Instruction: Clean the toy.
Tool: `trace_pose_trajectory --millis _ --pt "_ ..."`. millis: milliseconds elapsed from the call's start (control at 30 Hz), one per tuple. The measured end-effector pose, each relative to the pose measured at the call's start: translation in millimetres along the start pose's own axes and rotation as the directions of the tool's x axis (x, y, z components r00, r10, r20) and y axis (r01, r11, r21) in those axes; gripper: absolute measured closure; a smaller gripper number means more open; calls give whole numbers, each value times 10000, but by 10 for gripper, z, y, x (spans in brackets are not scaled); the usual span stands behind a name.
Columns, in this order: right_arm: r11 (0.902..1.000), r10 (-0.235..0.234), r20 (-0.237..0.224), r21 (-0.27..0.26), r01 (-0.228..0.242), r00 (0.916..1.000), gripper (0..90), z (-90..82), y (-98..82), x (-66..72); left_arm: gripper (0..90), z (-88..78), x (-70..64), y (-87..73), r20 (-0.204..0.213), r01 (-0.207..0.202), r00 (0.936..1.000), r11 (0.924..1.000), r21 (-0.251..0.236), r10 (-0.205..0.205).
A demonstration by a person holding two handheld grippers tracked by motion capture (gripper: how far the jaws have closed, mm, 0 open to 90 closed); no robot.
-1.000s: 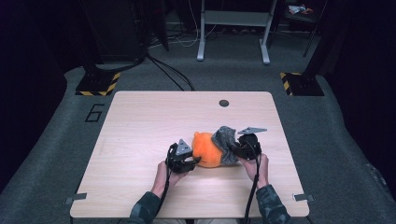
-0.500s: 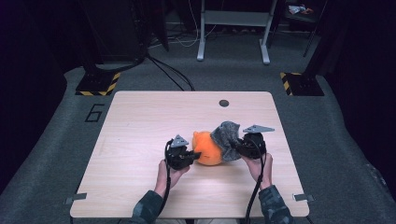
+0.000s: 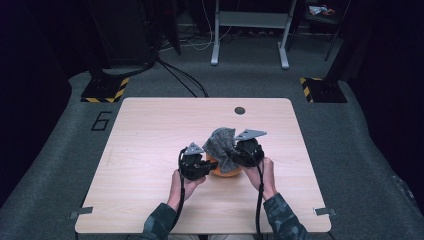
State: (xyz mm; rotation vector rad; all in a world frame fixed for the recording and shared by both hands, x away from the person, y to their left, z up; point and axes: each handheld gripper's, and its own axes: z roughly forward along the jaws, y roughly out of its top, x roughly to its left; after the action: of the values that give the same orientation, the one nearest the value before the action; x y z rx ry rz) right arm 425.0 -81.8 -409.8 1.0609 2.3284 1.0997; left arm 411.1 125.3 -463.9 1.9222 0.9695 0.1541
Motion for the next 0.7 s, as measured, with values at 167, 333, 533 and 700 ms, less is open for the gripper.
trace_pose_trajectory --millis 167,333,533,700 --pt "9999 -101 222 97 99 9997 743 69 -42 37 811 2 36 -16 -36 54 10000 10000 -10 -54" --pt "9996 200 356 202 -207 9992 742 25 -133 -75 810 3 60 -28 -55 228 9997 9997 -56 -228" --pt "9976 584 508 331 -601 9970 742 10 -296 -240 809 2 96 -51 -43 361 9993 9993 -29 -361" --pt "9941 944 711 470 -979 9930 742 18 -394 -344 809 4 116 -54 -96 358 9993 9994 -11 -358"
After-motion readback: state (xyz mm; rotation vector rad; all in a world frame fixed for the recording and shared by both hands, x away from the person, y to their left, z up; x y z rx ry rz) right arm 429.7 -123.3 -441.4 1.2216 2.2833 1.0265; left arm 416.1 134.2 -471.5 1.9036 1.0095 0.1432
